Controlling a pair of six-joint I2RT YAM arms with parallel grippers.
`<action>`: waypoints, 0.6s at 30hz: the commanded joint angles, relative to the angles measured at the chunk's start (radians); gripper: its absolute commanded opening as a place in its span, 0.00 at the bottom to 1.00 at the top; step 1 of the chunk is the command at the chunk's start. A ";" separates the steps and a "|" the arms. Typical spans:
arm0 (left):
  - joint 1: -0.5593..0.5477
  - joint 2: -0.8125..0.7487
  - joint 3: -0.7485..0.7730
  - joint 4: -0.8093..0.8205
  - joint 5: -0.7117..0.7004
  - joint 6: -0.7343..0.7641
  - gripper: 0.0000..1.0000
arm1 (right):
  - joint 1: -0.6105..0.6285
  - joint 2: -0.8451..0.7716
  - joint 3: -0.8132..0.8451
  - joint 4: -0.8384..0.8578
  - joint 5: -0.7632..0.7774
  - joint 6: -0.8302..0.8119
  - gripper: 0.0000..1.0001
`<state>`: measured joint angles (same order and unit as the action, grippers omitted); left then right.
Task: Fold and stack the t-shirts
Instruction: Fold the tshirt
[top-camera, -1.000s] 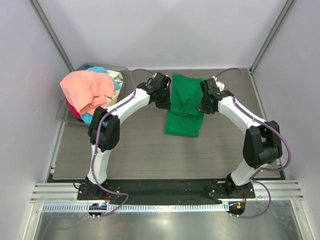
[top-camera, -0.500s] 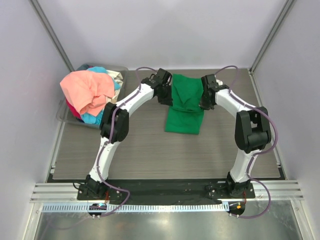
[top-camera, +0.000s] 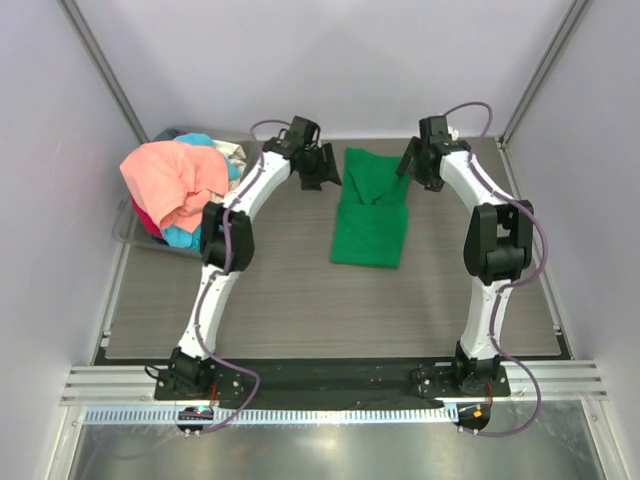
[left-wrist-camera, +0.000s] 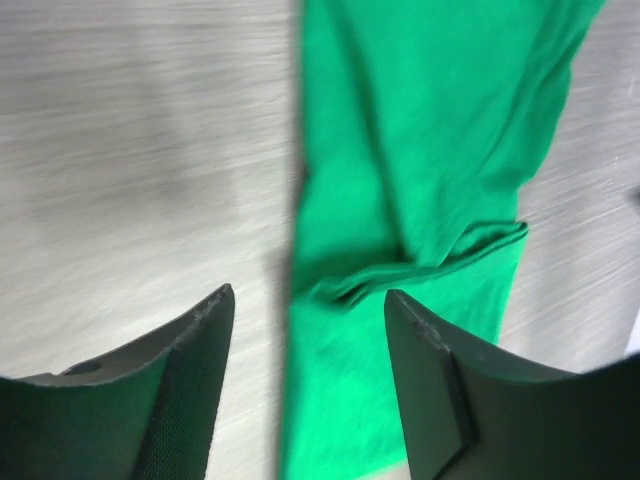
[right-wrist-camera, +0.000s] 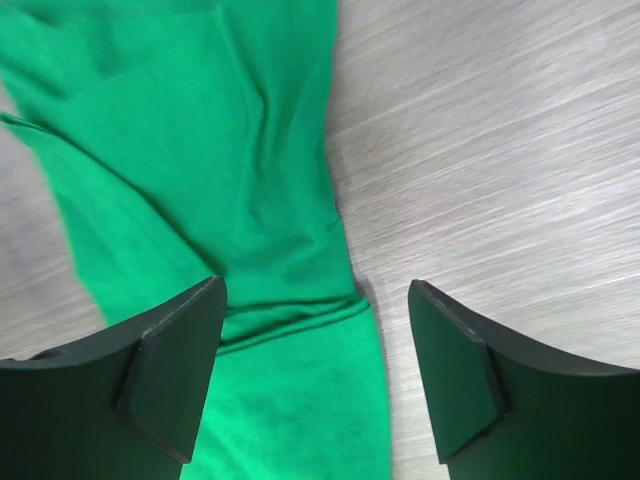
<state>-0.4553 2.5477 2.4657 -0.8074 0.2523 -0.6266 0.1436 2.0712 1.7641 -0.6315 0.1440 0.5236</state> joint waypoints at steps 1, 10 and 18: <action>0.020 -0.257 -0.196 0.042 0.010 0.016 0.64 | -0.004 -0.150 -0.003 -0.034 -0.020 -0.030 0.80; -0.028 -0.632 -0.928 0.373 0.099 -0.047 0.62 | -0.001 -0.555 -0.717 0.234 -0.364 0.055 0.80; -0.077 -0.698 -1.221 0.580 0.153 -0.117 0.59 | 0.001 -0.582 -0.983 0.423 -0.518 0.107 0.73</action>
<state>-0.5297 1.8854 1.2774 -0.3813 0.3546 -0.7055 0.1413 1.4986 0.7967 -0.3664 -0.2779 0.6010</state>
